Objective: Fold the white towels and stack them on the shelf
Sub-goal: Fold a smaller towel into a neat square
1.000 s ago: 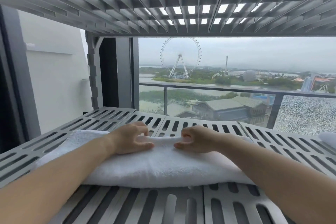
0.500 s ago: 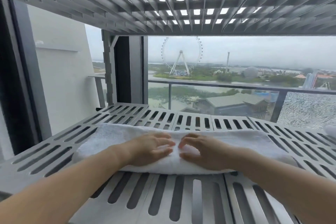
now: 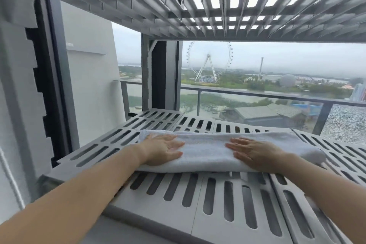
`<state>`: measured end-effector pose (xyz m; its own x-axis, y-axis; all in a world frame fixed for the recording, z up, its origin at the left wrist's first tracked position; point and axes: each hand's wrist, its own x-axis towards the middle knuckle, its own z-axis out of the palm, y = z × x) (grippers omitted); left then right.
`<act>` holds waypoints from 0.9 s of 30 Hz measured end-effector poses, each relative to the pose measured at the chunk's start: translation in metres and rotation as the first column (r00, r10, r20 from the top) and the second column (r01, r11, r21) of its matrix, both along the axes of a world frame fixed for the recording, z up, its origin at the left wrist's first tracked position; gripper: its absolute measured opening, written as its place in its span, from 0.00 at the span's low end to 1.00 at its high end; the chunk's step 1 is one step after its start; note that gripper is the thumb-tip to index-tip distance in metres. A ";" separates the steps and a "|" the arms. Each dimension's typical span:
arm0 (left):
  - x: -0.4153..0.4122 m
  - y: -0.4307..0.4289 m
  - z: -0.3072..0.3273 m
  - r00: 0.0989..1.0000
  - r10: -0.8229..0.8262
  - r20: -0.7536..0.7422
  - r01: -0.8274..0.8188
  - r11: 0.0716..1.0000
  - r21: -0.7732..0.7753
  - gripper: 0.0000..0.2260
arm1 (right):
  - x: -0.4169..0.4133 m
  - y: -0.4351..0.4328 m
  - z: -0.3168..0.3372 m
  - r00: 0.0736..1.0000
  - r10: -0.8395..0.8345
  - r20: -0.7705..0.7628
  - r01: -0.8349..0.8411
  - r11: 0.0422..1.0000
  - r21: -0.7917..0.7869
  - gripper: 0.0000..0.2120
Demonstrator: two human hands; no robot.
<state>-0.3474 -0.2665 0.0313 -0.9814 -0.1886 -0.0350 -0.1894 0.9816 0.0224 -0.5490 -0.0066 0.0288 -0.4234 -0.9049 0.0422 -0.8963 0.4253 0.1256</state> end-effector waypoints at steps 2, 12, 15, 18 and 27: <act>0.015 -0.010 0.007 0.996 0.004 -0.088 0.003 0.997 0.075 0.20 | 0.004 -0.012 0.003 0.999 -0.040 0.032 0.042 0.996 -0.080 0.23; 0.056 -0.036 0.021 0.972 0.038 -0.231 0.023 0.967 0.253 0.18 | 0.079 -0.119 0.004 0.971 0.100 0.217 -0.053 0.976 -0.211 0.20; 0.064 -0.045 0.021 0.962 0.040 -0.272 0.037 0.961 0.274 0.17 | 0.093 -0.142 0.008 0.973 0.102 0.207 -0.056 0.975 -0.215 0.21; 0.069 -0.053 0.020 0.952 0.031 -0.303 0.058 0.958 0.280 0.16 | 0.100 -0.160 0.010 0.968 0.071 0.241 -0.017 0.975 -0.221 0.25; 0.070 -0.072 0.017 0.943 0.000 -0.334 0.097 0.957 0.274 0.25 | 0.107 -0.187 0.024 0.974 0.027 0.226 0.038 0.960 -0.278 0.24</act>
<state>-0.2776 -0.3384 0.0487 -0.9547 -0.1698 0.2444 -0.0757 0.9328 0.3523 -0.4416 -0.1938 0.0526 -0.4561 -0.8683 0.1949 -0.8848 0.4191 -0.2035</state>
